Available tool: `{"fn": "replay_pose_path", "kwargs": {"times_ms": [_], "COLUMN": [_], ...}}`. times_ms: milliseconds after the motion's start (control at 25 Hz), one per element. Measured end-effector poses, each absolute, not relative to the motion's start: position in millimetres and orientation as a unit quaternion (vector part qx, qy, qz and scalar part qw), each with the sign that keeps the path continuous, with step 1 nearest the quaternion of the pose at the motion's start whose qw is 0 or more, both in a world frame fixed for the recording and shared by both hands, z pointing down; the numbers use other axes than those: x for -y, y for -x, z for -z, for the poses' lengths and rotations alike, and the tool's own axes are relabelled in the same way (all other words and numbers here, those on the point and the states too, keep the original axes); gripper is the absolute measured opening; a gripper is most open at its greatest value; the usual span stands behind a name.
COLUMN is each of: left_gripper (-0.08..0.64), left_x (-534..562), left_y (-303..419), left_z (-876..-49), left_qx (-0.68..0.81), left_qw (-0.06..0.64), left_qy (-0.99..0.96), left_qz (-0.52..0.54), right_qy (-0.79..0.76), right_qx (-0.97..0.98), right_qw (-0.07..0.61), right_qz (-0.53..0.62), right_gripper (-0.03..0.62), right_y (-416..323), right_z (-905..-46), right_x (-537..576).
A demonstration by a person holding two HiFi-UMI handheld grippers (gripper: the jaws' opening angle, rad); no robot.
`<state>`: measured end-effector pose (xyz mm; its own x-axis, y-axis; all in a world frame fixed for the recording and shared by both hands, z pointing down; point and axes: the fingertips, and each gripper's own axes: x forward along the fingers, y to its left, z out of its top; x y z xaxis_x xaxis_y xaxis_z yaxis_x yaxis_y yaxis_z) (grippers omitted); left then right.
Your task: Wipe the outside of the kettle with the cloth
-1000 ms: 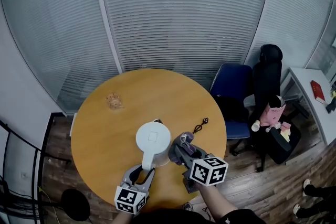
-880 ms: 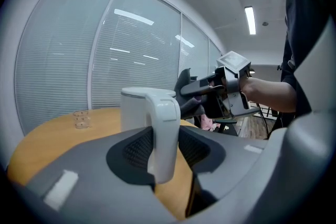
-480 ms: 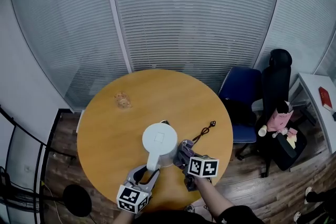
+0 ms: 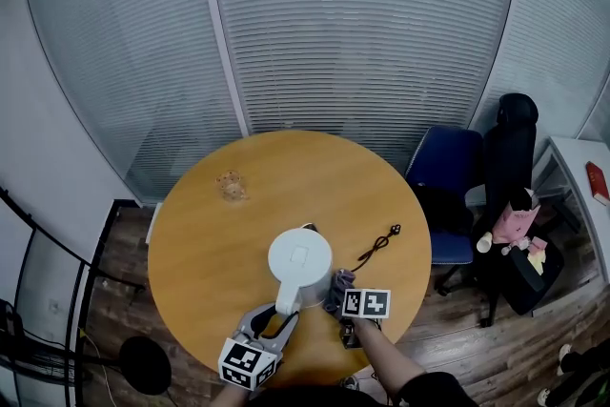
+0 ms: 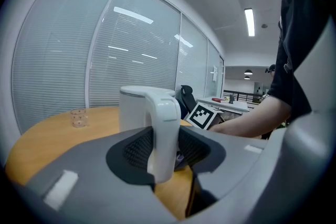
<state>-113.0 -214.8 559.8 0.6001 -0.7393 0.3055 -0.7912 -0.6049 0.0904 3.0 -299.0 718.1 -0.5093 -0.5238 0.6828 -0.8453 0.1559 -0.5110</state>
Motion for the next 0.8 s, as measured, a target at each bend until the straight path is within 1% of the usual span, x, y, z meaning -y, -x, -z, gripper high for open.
{"fn": "replay_pose_path", "kwargs": {"times_ms": [160, 400, 560, 680, 800], "left_gripper": [0.16, 0.161, 0.161, 0.161, 0.161], "left_x": [216, 217, 218, 216, 216], "left_y": [113, 112, 111, 112, 111], "left_z": [-561, -559, -560, -561, -562], "left_qx": [0.427, 0.43, 0.434, 0.438, 0.439], "left_qw": [0.114, 0.116, 0.115, 0.115, 0.117], "left_qy": [-0.889, -0.888, -0.887, -0.885, -0.884], "left_qz": [-0.121, -0.114, -0.112, -0.111, -0.109], "right_qy": [-0.477, -0.492, -0.496, -0.498, -0.498], "right_qx": [0.753, 0.815, 0.834, 0.834, 0.832], "right_qw": [0.162, 0.099, 0.034, -0.03, -0.069], "right_qz": [-0.425, -0.29, -0.239, -0.237, -0.234], "right_gripper": [0.097, 0.097, 0.097, 0.097, 0.097], "right_y": [-14, -36, -42, -39, -33], "right_z": [-691, -581, -518, -487, -472], "right_x": [301, 333, 359, 375, 386]}}
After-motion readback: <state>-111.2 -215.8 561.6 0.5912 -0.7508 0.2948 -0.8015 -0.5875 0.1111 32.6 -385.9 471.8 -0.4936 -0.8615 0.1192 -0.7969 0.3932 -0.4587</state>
